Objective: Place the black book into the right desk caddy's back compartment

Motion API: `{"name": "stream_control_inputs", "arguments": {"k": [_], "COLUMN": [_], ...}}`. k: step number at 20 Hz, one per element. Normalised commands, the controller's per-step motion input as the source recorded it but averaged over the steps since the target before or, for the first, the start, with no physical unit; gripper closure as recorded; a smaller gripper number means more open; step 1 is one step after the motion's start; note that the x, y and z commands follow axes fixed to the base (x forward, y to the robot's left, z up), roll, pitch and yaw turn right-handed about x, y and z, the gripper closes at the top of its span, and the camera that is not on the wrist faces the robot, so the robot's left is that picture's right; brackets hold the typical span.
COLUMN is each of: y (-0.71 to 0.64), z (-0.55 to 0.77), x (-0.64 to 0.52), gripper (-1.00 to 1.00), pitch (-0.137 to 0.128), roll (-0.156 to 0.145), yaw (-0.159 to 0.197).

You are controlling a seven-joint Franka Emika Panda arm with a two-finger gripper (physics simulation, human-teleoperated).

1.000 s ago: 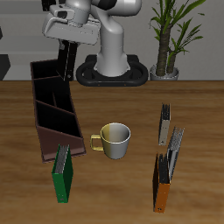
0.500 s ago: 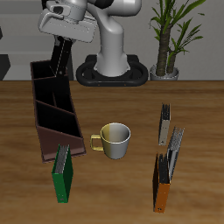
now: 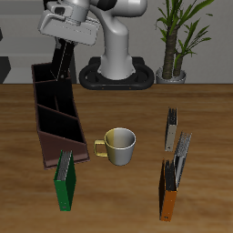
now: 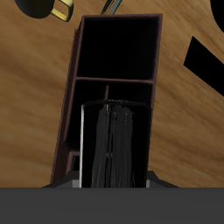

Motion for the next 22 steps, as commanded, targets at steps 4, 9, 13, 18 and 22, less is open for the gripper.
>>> {"name": "stream_control_inputs", "arguments": {"k": [4,9,13,18,22], "y": [-0.18,-0.15,-0.09,-0.04,-0.01], "z": [0.12,0.03,-0.03,0.11,0.14], "x": [0.10,0.10,0.05,0.10,0.07], "gripper": [1.00,1.00,1.00,1.00,1.00], "pitch": [-0.007,0.016,0.005,-0.024,-0.028], "roll": [-0.042,-0.019,-0.006,0.009,-0.003], "yaw": [-0.043,-0.026,0.002,-0.005,-0.016]}}
